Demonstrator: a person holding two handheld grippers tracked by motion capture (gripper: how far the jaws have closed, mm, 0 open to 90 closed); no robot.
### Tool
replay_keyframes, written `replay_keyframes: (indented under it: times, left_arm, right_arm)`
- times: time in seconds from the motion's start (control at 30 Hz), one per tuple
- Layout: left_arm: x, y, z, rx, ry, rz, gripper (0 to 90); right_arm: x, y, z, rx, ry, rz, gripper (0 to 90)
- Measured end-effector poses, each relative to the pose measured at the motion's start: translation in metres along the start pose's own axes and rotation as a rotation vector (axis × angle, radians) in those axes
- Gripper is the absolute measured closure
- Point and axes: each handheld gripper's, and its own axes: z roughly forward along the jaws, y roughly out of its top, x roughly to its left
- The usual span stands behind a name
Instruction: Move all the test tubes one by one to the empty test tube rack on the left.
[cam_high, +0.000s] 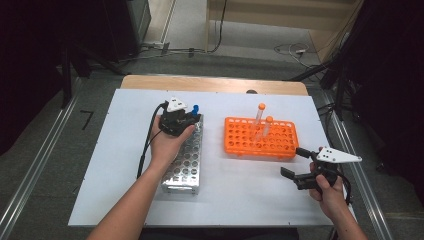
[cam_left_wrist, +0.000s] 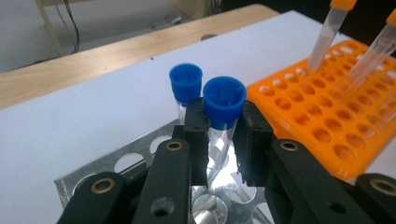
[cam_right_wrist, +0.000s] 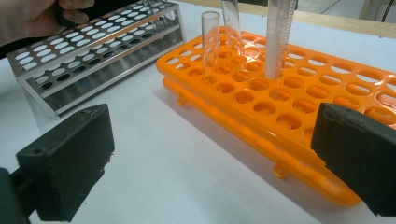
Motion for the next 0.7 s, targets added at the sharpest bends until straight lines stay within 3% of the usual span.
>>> replay_keyframes:
  times: [0.13,0.27,0.37,0.5,0.6,0.7]
  left_arm:
    - [-0.002,0.001,0.001,0.022,-0.010,0.017,75.2]
    - [-0.002,0.002,0.000,0.016,-0.033,0.005,62.8]
    - [-0.001,0.002,-0.004,-0.008,-0.084,-0.027,55.4]
    - [-0.005,0.003,-0.013,-0.047,-0.097,-0.020,44.2]
    - [-0.008,0.003,-0.022,-0.087,-0.107,-0.047,31.1]
    - [-0.010,0.000,-0.033,-0.132,-0.136,-0.071,26.7]
  right_arm:
    - [0.000,-0.001,0.001,0.004,-0.001,0.003,0.0]
    - [0.000,0.000,0.001,0.003,-0.001,0.003,0.0]
    - [-0.001,0.000,0.001,0.000,-0.004,0.004,0.0]
    - [-0.001,0.000,0.001,-0.004,-0.015,0.011,0.0]
    - [-0.001,0.003,0.002,-0.012,-0.022,0.011,0.0]
    - [-0.001,0.006,0.003,-0.017,-0.027,0.002,0.0]
